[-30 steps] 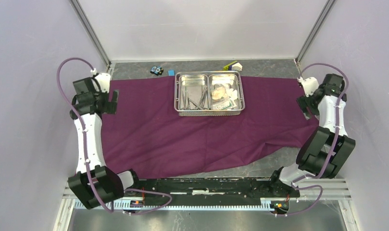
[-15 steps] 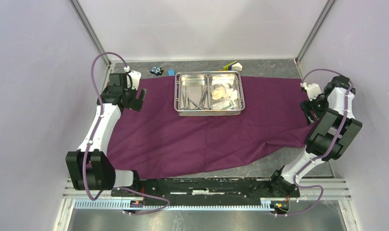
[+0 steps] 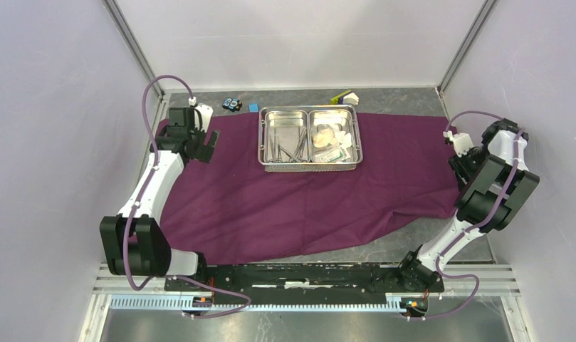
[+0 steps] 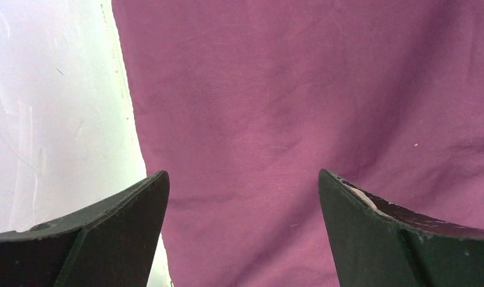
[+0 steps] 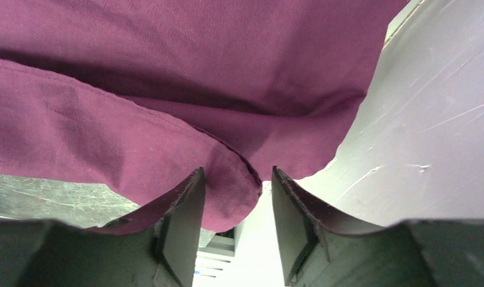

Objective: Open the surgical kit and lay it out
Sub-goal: Smooth out the surgical kit at the center of the board.

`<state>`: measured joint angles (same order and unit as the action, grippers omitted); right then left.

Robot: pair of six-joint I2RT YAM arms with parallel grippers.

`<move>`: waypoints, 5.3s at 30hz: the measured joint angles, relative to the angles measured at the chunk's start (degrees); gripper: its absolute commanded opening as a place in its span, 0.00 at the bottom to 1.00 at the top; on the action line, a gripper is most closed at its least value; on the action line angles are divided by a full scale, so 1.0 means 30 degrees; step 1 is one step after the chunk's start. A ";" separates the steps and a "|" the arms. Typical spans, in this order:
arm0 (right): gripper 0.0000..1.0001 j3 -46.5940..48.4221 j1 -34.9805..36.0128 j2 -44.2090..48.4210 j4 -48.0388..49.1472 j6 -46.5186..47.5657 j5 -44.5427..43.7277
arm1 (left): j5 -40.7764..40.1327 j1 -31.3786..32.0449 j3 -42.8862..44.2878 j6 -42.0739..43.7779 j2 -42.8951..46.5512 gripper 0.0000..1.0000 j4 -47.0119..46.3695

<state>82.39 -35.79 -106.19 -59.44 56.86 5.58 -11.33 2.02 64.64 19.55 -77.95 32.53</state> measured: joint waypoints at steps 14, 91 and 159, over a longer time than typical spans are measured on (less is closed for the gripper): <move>0.00 -0.0007 -0.0168 -0.0044 -0.0772 0.0546 0.0240 | -0.0787 0.0036 -0.0087 0.0393 -0.0444 1.00 -0.0517; 0.88 -1.0076 -0.4473 1.6415 0.3147 1.3602 -0.1253 | -0.1107 0.0153 0.3242 0.2033 -0.4335 1.00 -0.0925; 0.00 0.4488 1.0812 -0.7322 1.3522 -1.1373 0.2280 | 0.4685 0.0087 1.8418 -0.3716 -2.0400 0.02 0.3045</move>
<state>95.85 -3.36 -128.16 -18.87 22.74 12.43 2.72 2.28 119.90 8.40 -139.15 41.67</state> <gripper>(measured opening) 0.010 0.035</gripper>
